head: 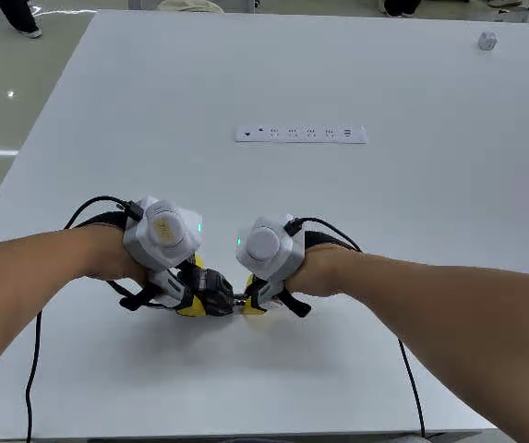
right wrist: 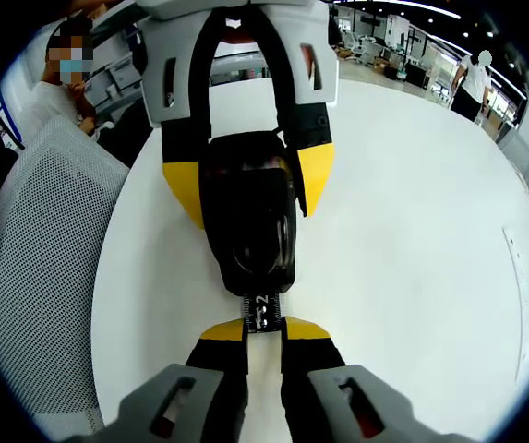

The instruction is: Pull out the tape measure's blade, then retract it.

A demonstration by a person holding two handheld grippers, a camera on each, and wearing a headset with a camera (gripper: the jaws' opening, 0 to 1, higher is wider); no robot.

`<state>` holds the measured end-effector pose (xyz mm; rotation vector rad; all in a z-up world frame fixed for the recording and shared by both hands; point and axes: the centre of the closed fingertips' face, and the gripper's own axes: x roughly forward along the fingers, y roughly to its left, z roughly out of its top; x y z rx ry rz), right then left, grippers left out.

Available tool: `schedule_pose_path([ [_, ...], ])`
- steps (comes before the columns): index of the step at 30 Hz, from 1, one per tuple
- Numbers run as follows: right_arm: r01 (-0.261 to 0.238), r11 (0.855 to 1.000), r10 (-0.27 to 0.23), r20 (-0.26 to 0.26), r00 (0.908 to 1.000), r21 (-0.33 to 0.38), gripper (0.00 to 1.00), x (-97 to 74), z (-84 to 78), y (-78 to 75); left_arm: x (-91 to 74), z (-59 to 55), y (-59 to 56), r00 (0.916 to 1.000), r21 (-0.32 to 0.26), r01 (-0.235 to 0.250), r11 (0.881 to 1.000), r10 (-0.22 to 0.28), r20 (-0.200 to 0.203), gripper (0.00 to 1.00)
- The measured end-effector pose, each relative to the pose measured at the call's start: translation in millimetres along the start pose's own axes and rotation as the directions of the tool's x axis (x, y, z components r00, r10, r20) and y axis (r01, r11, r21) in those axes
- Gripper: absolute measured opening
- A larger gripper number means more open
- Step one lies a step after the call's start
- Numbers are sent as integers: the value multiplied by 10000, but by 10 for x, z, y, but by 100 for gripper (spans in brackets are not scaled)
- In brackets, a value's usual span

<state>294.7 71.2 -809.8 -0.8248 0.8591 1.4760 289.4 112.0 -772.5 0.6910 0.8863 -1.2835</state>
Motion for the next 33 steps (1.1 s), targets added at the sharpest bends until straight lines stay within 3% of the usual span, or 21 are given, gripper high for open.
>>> schedule_pose_path([
  [33, 73, 9997, -67, -259, 9996, 217, 11, -82, -145, -24, 0, 1, 16, 10000, -63, -49, 10000, 50, 82, 34],
])
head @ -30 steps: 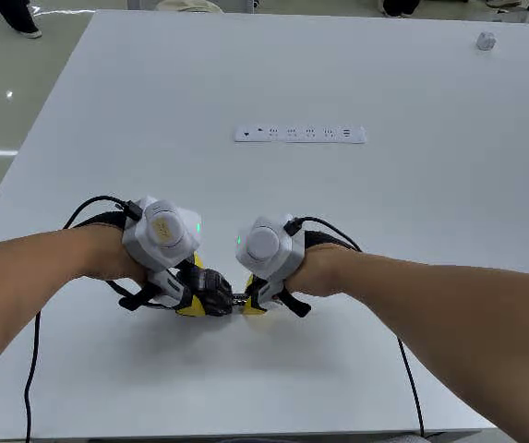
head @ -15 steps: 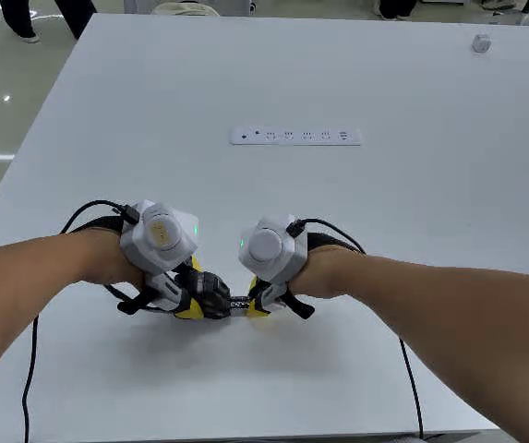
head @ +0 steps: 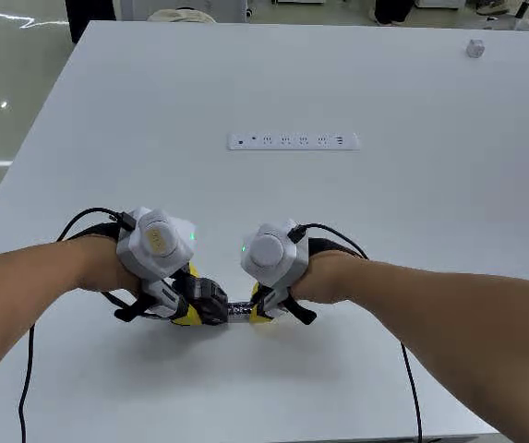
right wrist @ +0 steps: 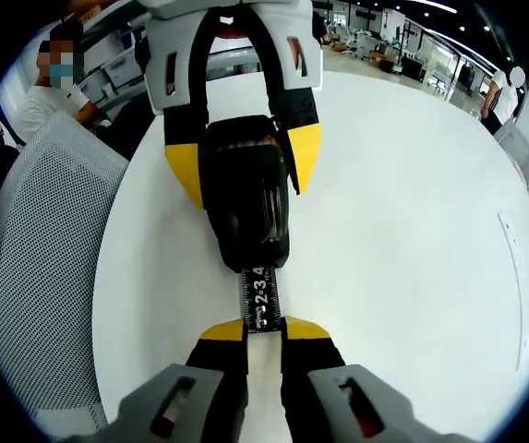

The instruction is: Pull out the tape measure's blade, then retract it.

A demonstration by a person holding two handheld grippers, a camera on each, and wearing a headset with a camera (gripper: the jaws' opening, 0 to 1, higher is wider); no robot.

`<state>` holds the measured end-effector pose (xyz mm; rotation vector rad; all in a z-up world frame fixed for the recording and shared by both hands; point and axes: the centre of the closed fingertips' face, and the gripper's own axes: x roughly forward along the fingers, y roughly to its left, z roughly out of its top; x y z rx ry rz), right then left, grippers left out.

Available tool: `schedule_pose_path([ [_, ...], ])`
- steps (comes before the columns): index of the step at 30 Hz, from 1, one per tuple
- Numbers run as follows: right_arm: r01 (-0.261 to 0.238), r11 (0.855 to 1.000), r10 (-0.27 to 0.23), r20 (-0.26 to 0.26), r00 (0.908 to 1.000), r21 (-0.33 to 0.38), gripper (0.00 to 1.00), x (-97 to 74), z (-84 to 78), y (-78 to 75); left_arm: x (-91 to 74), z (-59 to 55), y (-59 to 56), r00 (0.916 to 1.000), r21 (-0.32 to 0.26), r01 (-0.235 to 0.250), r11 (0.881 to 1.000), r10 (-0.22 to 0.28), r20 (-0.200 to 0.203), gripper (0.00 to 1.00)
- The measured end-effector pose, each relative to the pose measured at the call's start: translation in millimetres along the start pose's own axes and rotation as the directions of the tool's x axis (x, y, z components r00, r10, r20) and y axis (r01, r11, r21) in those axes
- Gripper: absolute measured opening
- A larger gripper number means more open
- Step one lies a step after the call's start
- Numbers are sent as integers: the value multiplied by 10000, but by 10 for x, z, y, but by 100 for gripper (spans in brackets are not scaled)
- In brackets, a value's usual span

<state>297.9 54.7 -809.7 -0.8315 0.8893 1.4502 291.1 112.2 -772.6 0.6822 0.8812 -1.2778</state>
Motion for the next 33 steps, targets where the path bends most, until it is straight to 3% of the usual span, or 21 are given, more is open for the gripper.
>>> schedule_pose_path([
  [33, 62, 9998, -61, -62, 10000, 177, 11, -76, -125, 0, 2, 15, -21, 10000, -56, -41, 10000, 41, -6, 34],
])
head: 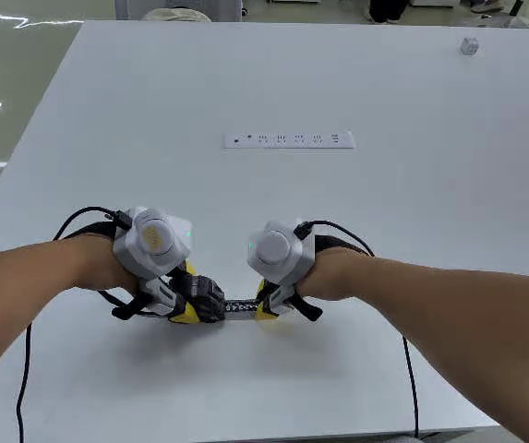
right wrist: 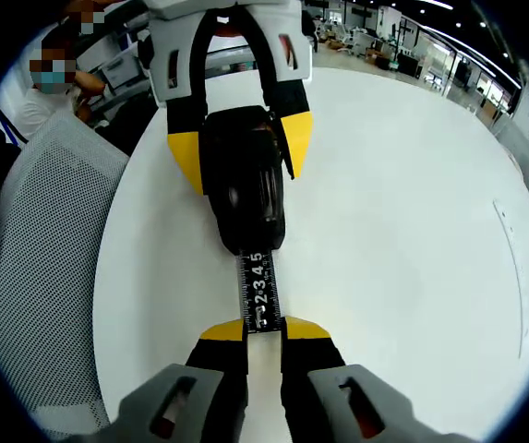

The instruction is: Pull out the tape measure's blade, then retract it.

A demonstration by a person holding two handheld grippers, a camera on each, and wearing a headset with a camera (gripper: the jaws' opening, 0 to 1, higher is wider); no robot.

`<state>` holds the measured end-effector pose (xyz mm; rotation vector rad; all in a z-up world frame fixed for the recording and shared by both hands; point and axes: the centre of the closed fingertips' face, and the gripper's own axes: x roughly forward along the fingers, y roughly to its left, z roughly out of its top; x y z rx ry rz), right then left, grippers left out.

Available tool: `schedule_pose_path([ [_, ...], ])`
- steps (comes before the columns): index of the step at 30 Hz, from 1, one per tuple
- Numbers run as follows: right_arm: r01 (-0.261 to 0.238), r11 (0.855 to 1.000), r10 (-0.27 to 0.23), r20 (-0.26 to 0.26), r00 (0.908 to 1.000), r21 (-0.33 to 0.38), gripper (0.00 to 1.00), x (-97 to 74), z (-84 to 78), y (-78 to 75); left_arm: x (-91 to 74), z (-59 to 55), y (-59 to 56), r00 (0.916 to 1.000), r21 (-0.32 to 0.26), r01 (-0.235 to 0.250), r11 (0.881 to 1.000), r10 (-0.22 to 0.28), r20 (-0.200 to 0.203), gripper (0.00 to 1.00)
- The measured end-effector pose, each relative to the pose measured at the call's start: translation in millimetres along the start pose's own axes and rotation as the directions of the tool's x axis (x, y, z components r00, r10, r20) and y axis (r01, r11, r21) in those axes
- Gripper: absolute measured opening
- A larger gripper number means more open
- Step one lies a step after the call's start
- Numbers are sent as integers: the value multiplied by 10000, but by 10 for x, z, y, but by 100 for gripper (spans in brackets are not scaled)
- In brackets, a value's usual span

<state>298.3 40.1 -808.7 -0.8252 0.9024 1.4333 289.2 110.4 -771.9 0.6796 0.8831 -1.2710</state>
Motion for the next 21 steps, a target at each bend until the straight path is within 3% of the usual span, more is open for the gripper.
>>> schedule_pose_path([
  [21, 22, 9999, -22, -21, 10000, 106, 11, -30, -77, -22, 11, 0, 22, 10000, -45, -34, 10000, 34, 25, 34],
])
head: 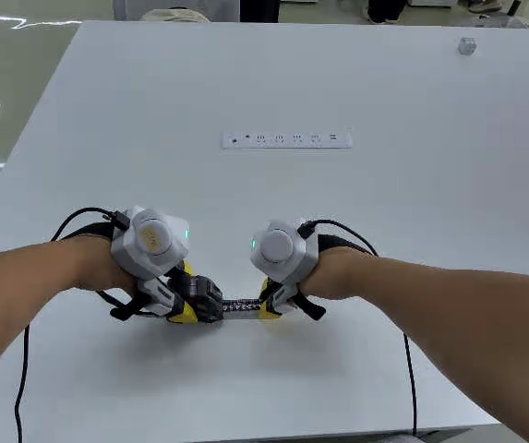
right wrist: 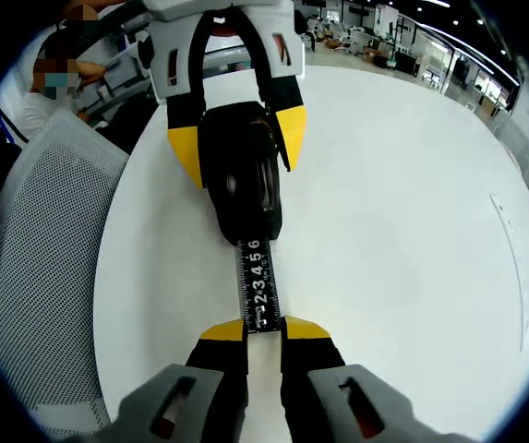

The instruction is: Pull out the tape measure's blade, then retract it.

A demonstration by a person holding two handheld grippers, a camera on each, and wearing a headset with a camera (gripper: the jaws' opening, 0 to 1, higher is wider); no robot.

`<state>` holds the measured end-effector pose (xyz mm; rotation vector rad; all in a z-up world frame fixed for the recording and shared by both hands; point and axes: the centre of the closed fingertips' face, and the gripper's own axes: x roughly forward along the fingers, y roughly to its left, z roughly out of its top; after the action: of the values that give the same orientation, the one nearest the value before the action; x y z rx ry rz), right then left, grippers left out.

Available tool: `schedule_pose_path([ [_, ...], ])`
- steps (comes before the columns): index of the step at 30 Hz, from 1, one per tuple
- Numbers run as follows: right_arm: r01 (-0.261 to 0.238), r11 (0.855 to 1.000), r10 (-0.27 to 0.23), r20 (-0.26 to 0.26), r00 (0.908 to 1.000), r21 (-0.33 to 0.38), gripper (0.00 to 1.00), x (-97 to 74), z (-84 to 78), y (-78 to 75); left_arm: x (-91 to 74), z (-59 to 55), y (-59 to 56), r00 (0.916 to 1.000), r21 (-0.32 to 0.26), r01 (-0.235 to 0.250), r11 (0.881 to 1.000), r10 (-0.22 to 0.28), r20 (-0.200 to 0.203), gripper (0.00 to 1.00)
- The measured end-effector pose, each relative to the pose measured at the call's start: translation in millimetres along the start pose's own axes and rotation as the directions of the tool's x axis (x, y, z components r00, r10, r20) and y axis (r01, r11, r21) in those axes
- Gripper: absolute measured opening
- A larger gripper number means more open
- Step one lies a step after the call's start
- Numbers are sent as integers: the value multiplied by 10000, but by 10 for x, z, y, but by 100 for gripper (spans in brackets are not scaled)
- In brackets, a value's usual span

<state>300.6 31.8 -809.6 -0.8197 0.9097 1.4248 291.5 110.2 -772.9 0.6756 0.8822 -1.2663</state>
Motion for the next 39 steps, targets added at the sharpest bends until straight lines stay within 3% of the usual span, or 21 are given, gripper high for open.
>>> schedule_pose_path([
  [39, 56, 9998, -54, -147, 9999, 195, 11, -108, -188, -19, 19, -3, 13, 10000, -17, -33, 10000, 33, -5, 34],
])
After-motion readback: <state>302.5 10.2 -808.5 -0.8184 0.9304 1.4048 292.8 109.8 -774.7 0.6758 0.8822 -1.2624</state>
